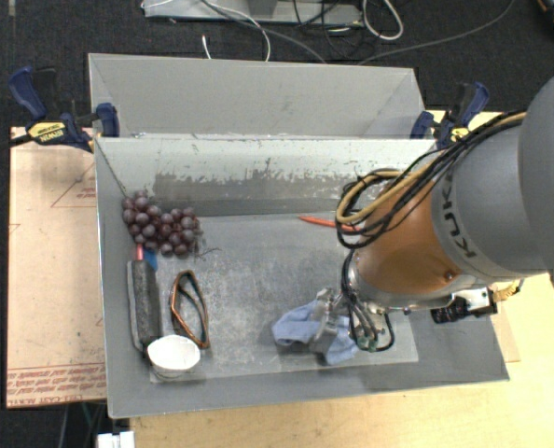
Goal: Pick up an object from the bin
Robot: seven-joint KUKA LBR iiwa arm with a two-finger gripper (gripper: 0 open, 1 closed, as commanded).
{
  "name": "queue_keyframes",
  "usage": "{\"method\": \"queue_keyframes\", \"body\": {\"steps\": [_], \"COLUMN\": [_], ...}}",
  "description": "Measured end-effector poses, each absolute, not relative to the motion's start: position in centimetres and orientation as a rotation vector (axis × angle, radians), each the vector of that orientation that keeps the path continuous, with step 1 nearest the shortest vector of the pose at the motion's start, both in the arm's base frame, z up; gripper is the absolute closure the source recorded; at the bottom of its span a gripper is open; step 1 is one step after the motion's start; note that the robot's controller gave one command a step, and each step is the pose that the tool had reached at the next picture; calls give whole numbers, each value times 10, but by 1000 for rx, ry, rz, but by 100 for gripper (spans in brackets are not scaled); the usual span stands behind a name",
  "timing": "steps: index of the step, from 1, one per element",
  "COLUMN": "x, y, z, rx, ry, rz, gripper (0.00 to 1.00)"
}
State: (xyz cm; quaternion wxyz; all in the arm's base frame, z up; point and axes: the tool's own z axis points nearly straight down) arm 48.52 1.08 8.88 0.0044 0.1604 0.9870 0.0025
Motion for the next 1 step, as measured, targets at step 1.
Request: {"method": "queue_keyframes", "body": {"steps": [1], "x": [485], "y": [11], "z": [102], "rx": [500], "ry": [3092], "rz": [9], "gripper": [100]}}
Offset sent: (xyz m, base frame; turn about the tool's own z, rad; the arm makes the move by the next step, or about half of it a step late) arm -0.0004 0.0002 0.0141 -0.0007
